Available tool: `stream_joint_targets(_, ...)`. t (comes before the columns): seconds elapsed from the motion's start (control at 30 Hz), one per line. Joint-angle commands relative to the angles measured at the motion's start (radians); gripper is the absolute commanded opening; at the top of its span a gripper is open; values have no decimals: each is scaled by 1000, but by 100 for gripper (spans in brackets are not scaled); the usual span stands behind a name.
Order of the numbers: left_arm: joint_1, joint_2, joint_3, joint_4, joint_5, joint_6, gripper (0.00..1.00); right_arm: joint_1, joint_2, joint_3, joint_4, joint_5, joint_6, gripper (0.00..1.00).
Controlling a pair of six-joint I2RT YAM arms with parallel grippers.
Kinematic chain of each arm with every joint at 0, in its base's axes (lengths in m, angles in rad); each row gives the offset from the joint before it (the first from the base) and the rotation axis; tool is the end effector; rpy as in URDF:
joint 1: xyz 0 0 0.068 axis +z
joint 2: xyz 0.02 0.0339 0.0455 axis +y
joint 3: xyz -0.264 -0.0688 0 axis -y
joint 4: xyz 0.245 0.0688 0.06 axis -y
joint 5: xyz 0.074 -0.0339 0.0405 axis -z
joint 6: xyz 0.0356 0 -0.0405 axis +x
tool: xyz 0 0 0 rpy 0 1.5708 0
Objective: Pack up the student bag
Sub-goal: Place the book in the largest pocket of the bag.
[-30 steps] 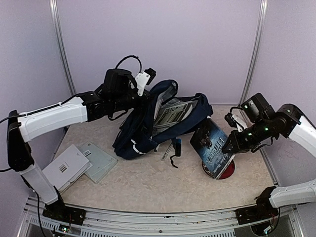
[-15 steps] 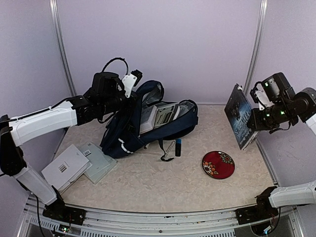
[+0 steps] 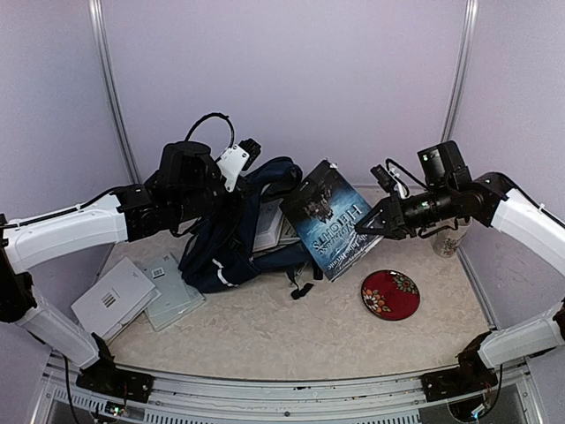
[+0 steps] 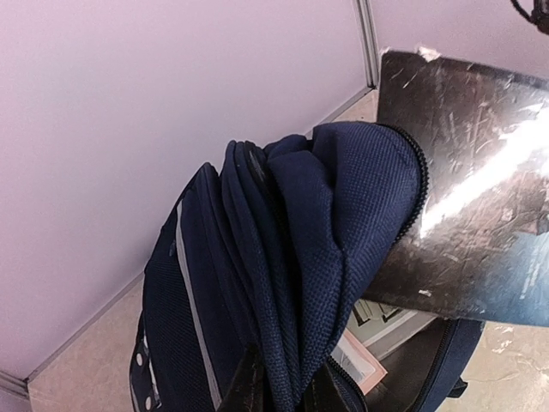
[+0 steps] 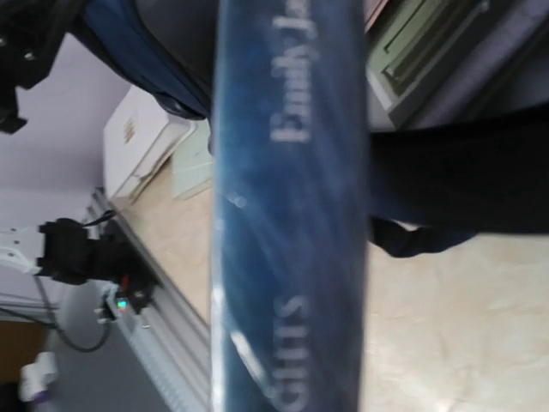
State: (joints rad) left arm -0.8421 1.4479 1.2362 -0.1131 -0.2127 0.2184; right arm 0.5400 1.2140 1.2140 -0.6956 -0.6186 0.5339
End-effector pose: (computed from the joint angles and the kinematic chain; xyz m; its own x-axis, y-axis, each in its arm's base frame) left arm 0.2339 -0.2508 0.3480 -0.0783 0.4058 -0.9106 0.6279 0.7296 0.2711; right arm 0.2054 0.1472 0.3549 -0.8806 -0.0445 -0.4717 -0.4095 0.5722 0.7106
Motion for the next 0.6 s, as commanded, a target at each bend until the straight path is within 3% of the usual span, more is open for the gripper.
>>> stream_joint_targets(0.0, -6, -70, 14, 119, 9, -12, 0, 31, 16, -36, 288, -170, 96, 0)
stream_joint_targets(0.17, -26, -83, -14, 151, 90, 22, 0, 46, 58, -103, 443, -200, 188, 0)
stream_joint_targets(0.33, -51, -80, -40, 162, 190, 100, 0, 66, 198, -34, 616, -295, 271, 0)
stream_joint_targets(0.57, -69, -93, -77, 228, 330, 201, 0, 71, 462, 261, 440, -267, 193, 0)
